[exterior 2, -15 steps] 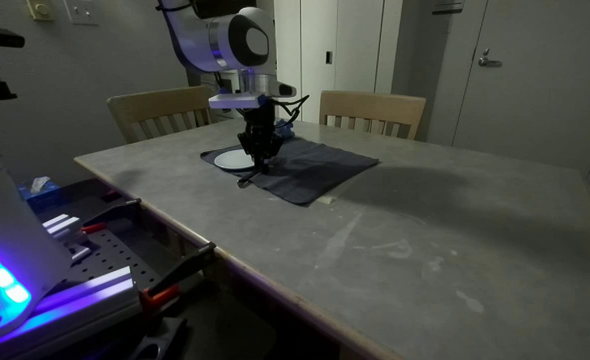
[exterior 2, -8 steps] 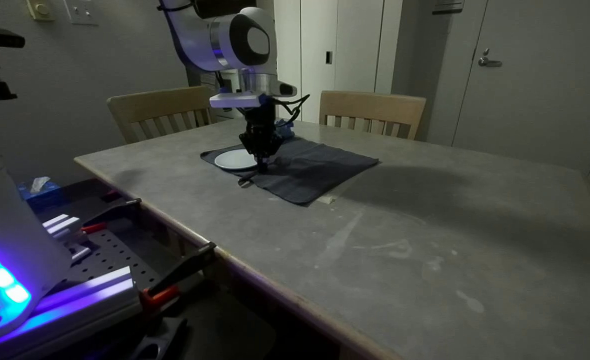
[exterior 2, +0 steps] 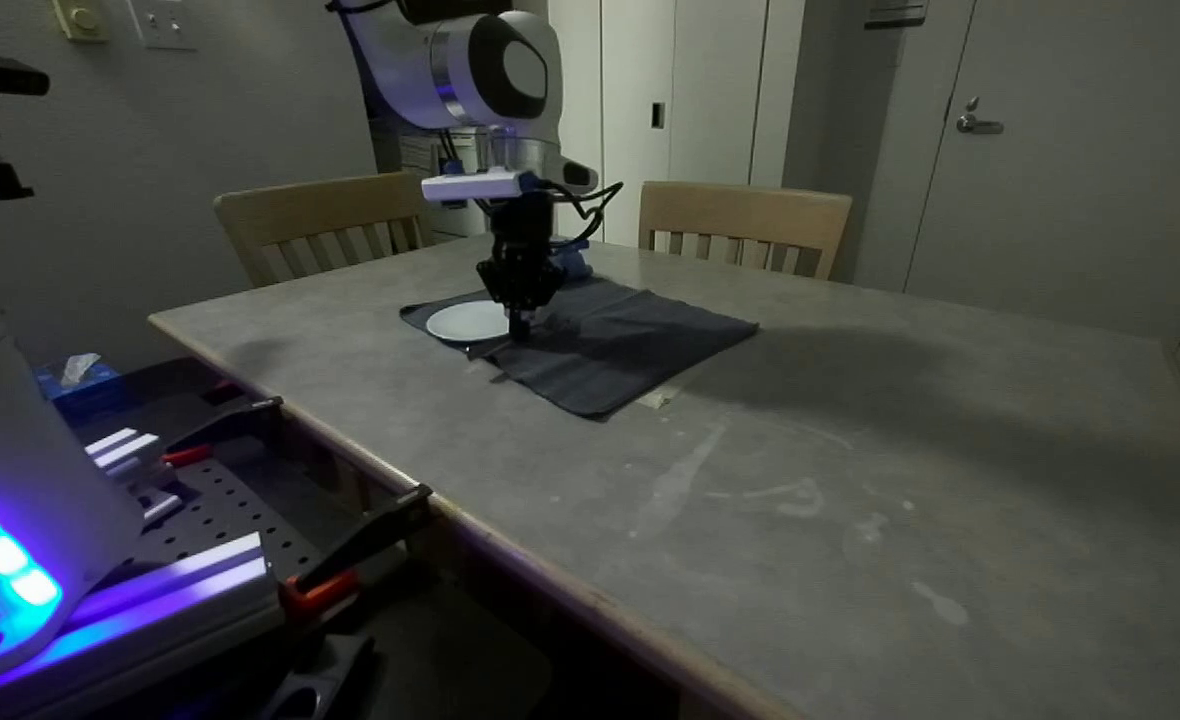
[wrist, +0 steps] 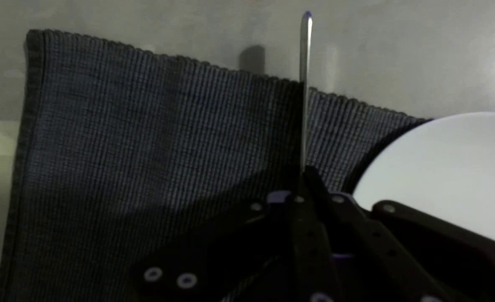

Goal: Wipe the plate with the blue cloth and then put the fork on the plate

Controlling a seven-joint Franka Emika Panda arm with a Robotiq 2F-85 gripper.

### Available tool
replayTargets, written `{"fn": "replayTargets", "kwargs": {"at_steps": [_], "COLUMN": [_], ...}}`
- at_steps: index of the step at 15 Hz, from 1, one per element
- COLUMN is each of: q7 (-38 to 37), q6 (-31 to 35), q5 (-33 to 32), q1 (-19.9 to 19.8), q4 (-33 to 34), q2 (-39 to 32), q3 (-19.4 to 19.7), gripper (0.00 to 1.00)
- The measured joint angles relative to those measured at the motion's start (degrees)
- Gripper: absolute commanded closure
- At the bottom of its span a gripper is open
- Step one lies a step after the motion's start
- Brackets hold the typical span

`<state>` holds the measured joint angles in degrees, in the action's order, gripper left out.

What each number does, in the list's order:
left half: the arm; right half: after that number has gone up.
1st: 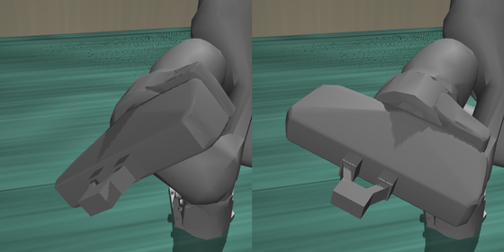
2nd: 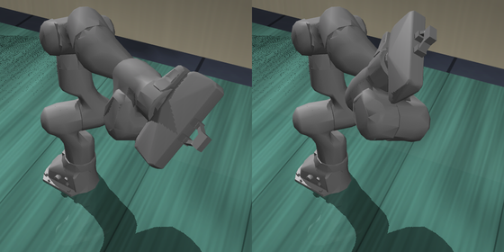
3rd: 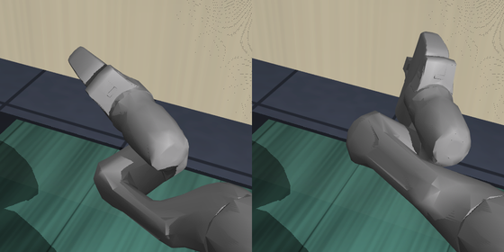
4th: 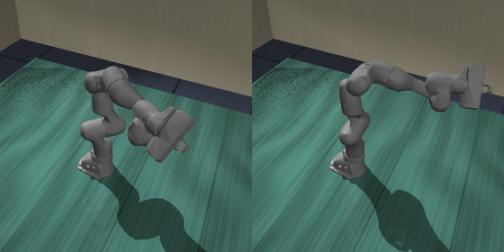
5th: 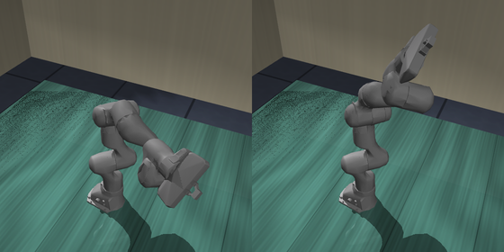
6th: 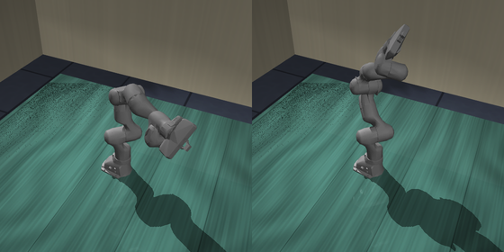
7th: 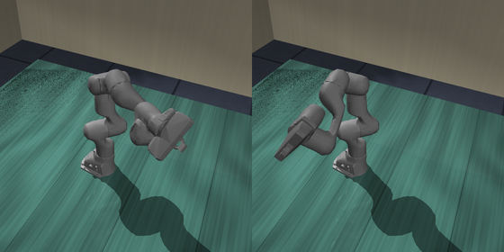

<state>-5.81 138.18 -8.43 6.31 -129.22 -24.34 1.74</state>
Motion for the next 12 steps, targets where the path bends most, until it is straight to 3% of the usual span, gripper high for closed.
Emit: {"fn": "replayTargets", "kwargs": {"at_steps": [5,12], "q7": [2.4,3.1], "q6": [-5.4,-3.4], "q5": [2.6,5.5], "q1": [-1.0,-2.2], "q4": [1.8,2.3], "q2": [0.0,-0.6], "q3": [-0.9,-1.2], "gripper": [0.99,0.99]}}
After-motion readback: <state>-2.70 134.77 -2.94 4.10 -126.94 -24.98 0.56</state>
